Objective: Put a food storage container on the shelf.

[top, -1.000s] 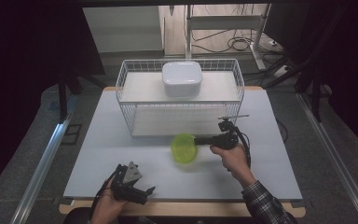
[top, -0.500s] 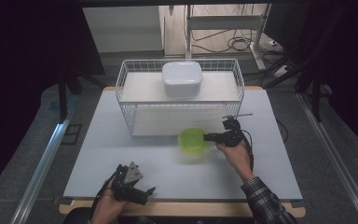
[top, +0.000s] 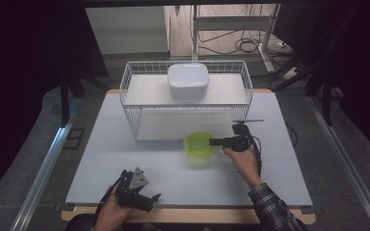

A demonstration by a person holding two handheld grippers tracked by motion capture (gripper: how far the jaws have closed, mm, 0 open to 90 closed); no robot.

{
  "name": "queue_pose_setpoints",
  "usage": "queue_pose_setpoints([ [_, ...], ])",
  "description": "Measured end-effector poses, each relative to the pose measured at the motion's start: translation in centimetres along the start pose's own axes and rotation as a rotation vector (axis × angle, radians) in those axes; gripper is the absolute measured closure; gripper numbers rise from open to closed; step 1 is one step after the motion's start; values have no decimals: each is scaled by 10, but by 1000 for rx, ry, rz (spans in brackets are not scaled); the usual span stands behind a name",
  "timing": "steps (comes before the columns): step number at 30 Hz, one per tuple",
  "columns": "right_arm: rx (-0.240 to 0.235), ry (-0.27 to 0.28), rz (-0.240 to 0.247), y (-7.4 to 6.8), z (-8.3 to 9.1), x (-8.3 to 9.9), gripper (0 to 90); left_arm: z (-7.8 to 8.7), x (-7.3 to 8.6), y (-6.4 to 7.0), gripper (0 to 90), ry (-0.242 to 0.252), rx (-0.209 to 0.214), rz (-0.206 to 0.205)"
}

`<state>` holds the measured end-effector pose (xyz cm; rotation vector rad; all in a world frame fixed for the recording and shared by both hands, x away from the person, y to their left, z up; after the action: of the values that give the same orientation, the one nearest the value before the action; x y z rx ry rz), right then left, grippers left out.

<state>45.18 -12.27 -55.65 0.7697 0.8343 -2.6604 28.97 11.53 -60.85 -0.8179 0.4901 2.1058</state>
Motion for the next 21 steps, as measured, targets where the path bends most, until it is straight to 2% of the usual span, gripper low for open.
queue_pose_setpoints([
  [2,-45,-10,-38,-1,0,0,738,0,0,0,19,0,1,-1],
  [4,-48,-14,-48,0,-1,1,783,0,0,0,19,-1,2,-3],
  [5,-66,-18,-67,-1,0,1,802,0,0,1,19,-1,2,-2],
  [9,-84,-25,-79,-4,2,3,815,0,0,1,19,-1,2,-4],
  [14,-80,-22,-70,-7,4,4,819,0,0,1,19,-2,2,-4],
  [21,-138,7,-75,-20,19,3,819,0,-1,0,19,4,-1,-1],
])
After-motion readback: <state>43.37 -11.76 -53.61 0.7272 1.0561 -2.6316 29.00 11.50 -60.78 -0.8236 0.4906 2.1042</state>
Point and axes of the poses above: each handheld gripper's, and its own axes: z roughly backward along the jaws, x roughly out of its underside, y roughly to its right, the point moved 10 cm from there along -z, roughly forward along the jaws, and after that the axes turned 11 degrees about x, right-handed, at the moved point
